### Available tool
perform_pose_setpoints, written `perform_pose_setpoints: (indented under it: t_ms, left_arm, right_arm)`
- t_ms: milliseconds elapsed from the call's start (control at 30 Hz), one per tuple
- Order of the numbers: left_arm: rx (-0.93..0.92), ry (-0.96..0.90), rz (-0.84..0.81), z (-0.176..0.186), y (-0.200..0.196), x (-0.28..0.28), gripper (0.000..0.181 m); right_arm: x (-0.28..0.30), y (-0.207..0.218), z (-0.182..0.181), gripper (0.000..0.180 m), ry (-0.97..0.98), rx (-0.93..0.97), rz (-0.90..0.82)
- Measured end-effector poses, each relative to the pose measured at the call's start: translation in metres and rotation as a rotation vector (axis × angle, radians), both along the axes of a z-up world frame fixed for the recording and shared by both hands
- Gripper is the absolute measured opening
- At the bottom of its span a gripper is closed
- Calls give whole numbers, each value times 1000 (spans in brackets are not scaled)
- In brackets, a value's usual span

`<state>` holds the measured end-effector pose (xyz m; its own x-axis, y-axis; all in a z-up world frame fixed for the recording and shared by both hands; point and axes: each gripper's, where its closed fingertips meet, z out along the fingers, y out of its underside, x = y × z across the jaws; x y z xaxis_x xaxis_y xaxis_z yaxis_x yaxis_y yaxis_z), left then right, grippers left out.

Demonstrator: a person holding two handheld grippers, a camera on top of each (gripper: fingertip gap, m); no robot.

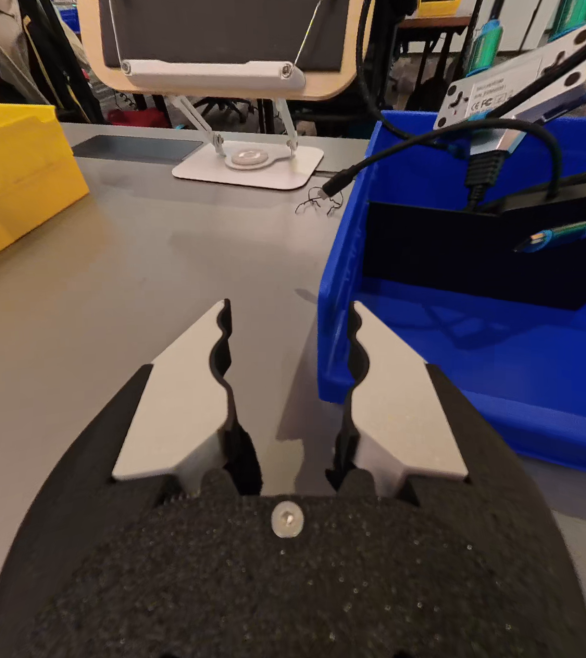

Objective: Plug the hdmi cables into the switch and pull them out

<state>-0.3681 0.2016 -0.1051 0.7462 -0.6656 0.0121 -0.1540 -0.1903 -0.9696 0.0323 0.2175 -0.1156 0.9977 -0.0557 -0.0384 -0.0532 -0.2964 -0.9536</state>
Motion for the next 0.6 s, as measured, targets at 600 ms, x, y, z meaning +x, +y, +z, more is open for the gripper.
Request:
perform_pose_setpoints:
  t_ms: [600]
  left_arm:
    - [-9,98,-172,-11,-18,63,62]
  right_arm:
    - [-124,-58,6,51,82,-35,362]
